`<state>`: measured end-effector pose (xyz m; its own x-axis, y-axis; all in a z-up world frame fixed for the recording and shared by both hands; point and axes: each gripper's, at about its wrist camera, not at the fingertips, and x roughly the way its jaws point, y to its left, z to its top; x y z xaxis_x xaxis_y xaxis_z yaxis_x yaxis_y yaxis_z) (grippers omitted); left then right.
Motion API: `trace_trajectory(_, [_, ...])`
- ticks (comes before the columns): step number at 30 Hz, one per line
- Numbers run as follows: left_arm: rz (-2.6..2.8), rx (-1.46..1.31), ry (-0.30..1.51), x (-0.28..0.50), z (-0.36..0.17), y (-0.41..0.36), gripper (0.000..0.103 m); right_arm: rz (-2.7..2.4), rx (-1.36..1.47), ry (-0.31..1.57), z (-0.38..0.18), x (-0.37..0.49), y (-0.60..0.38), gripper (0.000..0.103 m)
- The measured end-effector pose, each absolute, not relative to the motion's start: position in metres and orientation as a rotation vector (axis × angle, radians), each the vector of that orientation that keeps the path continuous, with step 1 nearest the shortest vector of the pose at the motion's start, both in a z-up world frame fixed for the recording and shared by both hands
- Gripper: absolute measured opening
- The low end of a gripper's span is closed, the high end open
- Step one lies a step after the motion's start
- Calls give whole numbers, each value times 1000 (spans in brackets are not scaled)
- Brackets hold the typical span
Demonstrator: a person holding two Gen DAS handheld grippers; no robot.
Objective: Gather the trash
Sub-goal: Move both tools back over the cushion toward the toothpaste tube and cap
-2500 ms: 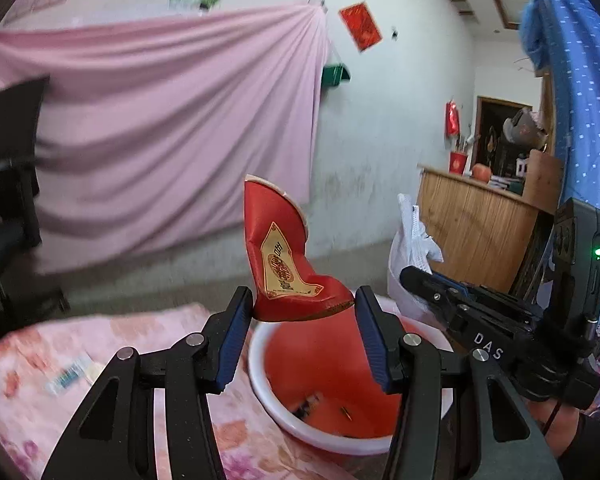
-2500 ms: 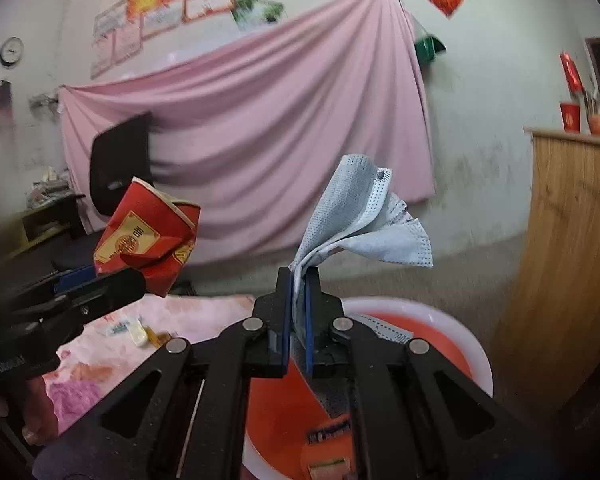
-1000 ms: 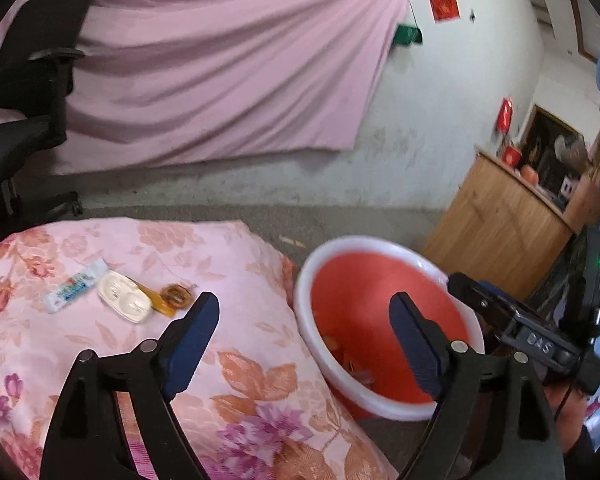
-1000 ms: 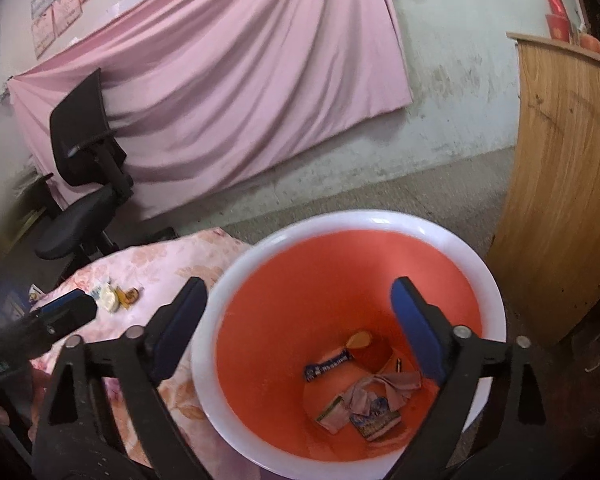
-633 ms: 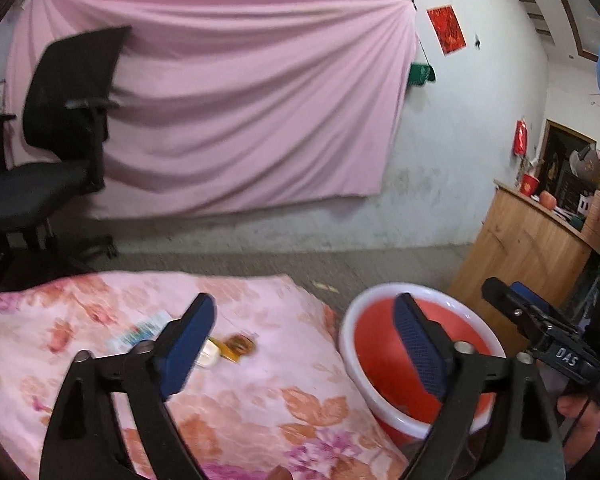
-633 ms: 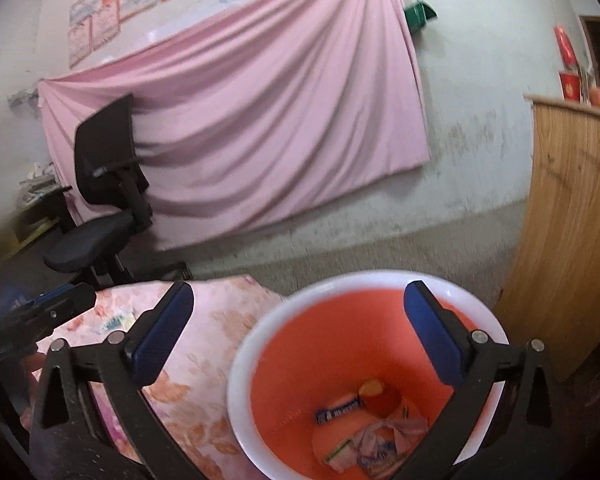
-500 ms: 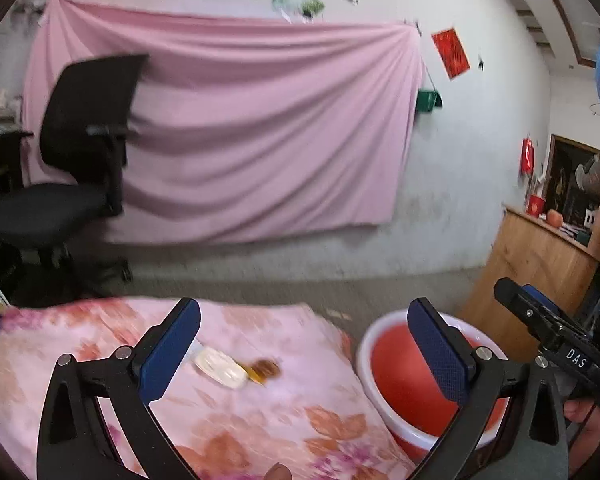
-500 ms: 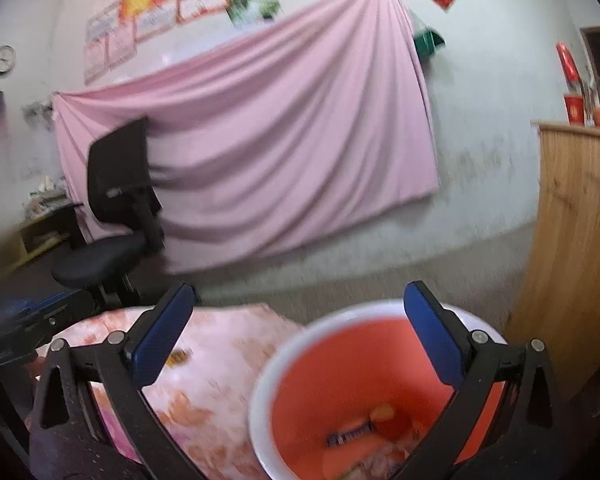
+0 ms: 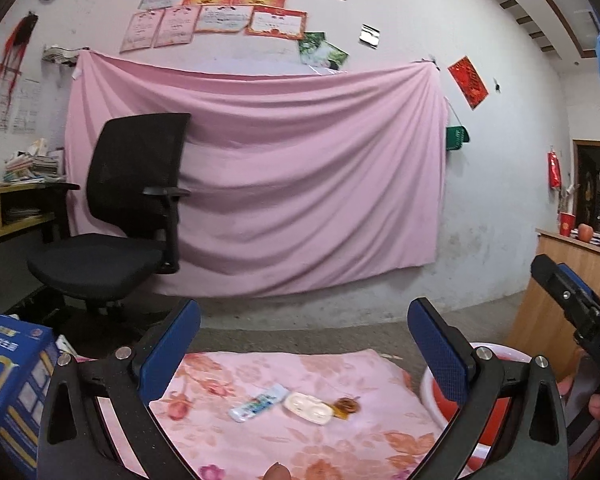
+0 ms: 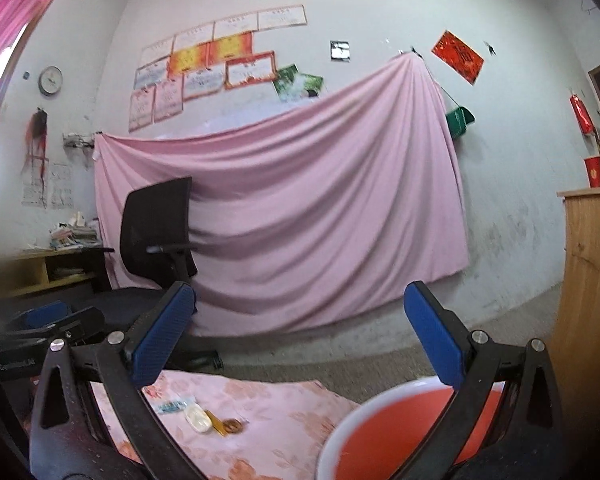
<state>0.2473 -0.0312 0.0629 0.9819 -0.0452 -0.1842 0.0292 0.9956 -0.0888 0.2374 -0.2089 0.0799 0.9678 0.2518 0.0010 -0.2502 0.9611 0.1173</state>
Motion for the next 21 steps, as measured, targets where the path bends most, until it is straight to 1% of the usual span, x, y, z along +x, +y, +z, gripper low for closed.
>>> trace_trajectory(12, [66, -106, 113, 227, 60, 7, 102, 282, 89, -62, 80, 232, -185, 103])
trace_trajectory(21, [74, -78, 158, 238, 43, 19, 102, 284, 40, -7, 72, 246, -170, 103])
